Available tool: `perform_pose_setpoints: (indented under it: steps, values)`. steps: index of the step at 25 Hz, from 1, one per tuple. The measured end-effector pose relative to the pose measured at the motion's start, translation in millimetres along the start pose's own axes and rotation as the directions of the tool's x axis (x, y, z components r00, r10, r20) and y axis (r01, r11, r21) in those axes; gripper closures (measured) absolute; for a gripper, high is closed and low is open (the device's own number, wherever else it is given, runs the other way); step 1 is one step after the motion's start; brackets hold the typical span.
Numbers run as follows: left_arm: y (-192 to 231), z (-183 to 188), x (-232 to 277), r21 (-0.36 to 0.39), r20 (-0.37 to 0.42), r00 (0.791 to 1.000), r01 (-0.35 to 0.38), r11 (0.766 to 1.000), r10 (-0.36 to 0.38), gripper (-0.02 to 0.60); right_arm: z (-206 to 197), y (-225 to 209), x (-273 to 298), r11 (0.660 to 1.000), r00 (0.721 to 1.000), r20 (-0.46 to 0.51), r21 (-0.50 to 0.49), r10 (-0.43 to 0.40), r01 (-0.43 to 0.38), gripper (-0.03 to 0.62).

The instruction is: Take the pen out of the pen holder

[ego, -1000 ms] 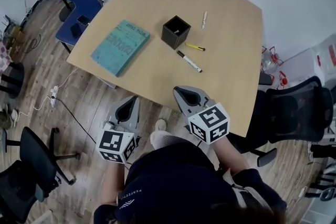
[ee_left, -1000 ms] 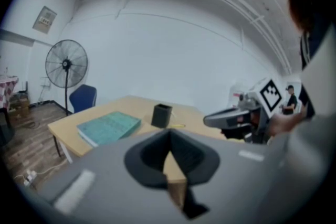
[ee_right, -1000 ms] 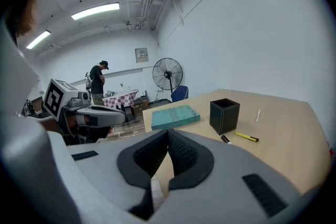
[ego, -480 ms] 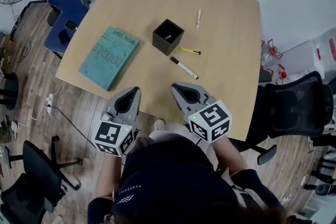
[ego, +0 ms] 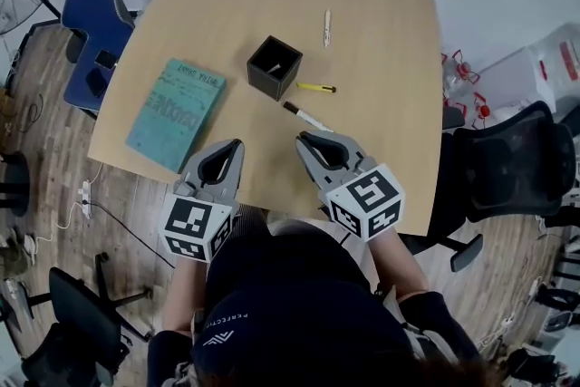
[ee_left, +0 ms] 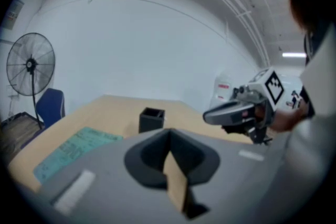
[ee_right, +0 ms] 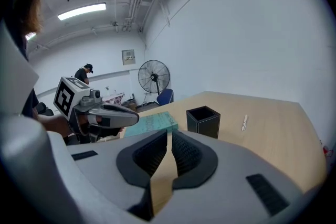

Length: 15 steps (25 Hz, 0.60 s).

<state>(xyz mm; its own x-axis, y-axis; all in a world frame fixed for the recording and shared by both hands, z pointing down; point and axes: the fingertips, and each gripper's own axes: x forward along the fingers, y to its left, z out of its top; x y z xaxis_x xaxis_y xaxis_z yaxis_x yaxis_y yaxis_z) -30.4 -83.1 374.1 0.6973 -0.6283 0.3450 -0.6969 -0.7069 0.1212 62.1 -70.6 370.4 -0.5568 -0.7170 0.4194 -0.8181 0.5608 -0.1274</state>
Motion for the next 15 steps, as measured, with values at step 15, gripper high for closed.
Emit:
perform_pose_setpoints:
  steps: [15]
  values:
    - [59, 38, 51, 0.052, -0.018, 0.986, 0.165, 0.985, -0.164, 0.575, 52, -37, 42, 0.999, 0.997, -0.053, 0.000, -0.051, 0.051, 0.508]
